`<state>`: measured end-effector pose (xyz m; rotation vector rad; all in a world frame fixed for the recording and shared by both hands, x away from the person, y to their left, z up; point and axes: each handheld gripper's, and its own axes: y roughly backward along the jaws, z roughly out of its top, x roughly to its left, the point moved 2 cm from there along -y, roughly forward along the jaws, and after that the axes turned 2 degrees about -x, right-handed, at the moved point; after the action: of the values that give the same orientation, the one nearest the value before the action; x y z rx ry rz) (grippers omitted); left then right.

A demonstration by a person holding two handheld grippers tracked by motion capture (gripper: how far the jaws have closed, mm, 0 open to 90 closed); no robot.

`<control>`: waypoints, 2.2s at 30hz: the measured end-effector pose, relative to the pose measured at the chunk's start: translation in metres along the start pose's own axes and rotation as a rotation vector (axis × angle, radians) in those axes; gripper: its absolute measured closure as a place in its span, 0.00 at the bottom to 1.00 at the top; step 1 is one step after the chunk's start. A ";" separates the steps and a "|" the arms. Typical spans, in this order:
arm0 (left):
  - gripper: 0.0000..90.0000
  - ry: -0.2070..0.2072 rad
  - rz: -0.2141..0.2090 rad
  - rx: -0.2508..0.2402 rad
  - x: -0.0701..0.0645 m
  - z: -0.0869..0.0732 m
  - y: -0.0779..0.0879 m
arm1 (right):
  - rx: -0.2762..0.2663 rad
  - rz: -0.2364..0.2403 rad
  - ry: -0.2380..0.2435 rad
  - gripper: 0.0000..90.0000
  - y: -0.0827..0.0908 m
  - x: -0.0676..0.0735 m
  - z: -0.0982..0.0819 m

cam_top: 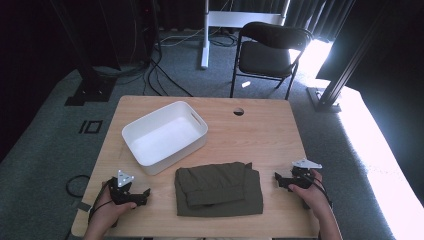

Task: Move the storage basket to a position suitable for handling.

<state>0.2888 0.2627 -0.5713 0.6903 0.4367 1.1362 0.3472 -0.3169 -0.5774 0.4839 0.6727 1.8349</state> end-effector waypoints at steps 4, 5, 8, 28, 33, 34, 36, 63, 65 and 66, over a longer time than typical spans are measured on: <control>0.01 -0.004 -0.002 0.002 0.001 0.000 0.000 | 0.000 0.000 -0.001 0.13 0.000 0.000 0.000; 0.01 -0.004 -0.002 0.002 0.001 0.000 0.000 | 0.000 0.000 -0.001 0.13 0.000 0.000 0.000; 0.01 -0.004 -0.003 0.002 0.000 0.002 -0.002 | 0.001 0.007 0.003 0.13 -0.001 0.001 0.001; 0.01 0.028 -0.006 -0.021 0.008 0.011 0.003 | -0.011 0.020 -0.024 0.13 -0.024 0.008 0.023; 0.01 0.024 -0.010 -0.014 0.008 0.011 0.002 | -0.008 0.029 -0.011 0.13 -0.031 0.011 0.032; 0.01 0.024 -0.009 -0.009 0.008 0.010 0.001 | -0.009 0.029 -0.008 0.13 -0.033 0.012 0.034; 0.01 0.029 -0.013 -0.012 0.008 0.009 0.000 | -0.020 0.032 -0.005 0.13 -0.038 0.013 0.041; 0.01 0.029 -0.016 -0.063 0.011 0.031 0.011 | -0.102 0.153 0.094 0.13 -0.071 0.070 0.123; 0.01 0.032 -0.027 -0.073 0.011 0.036 0.014 | -0.115 0.175 0.112 0.13 -0.073 0.078 0.135; 0.01 0.032 -0.027 -0.073 0.011 0.036 0.014 | -0.115 0.175 0.112 0.13 -0.073 0.078 0.135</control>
<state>0.3063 0.2664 -0.5358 0.6019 0.4280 1.1333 0.4551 -0.1942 -0.5221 0.3760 0.6114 2.0654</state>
